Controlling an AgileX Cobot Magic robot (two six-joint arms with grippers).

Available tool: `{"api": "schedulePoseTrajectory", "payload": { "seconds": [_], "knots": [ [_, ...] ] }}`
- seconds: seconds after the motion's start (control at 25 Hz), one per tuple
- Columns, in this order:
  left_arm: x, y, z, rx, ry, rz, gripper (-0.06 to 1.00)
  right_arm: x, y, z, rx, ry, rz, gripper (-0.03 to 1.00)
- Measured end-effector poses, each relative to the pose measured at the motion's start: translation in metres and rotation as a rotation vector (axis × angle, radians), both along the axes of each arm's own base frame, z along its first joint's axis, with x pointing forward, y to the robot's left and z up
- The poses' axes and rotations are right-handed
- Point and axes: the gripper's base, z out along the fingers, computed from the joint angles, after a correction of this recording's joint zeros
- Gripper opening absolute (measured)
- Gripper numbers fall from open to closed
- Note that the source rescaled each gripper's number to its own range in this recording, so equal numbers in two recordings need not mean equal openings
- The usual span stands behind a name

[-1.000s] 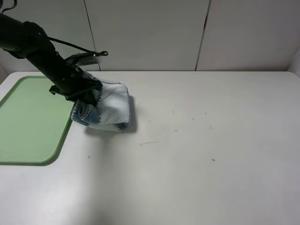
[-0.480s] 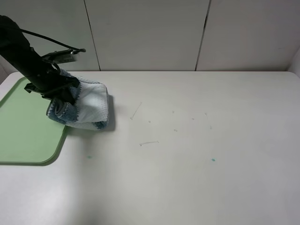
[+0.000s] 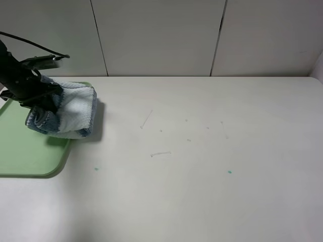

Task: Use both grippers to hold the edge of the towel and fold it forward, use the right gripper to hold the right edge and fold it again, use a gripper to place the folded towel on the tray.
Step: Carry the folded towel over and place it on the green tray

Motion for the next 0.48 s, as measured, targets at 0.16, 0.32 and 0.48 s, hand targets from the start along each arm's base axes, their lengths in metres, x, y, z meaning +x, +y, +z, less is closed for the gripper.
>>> {"api": "schedulePoseTrajectory", "payload": {
  "seconds": [0.16, 0.32, 0.48],
  "knots": [
    [-0.002, 0.02, 0.0, 0.048, -0.001, 0.008, 0.2, 0.0, 0.0, 0.0, 0.0, 0.001, 0.0, 1.0],
    [-0.004, 0.037, -0.001, 0.104, -0.001, 0.002, 0.2, 0.0, 0.0, 0.0, 0.0, 0.001, 0.0, 1.0],
    [-0.005, 0.045, -0.001, 0.128, -0.013, 0.003, 0.2, 0.0, 0.0, 0.0, 0.0, 0.001, 0.0, 1.0]
  ]
}}
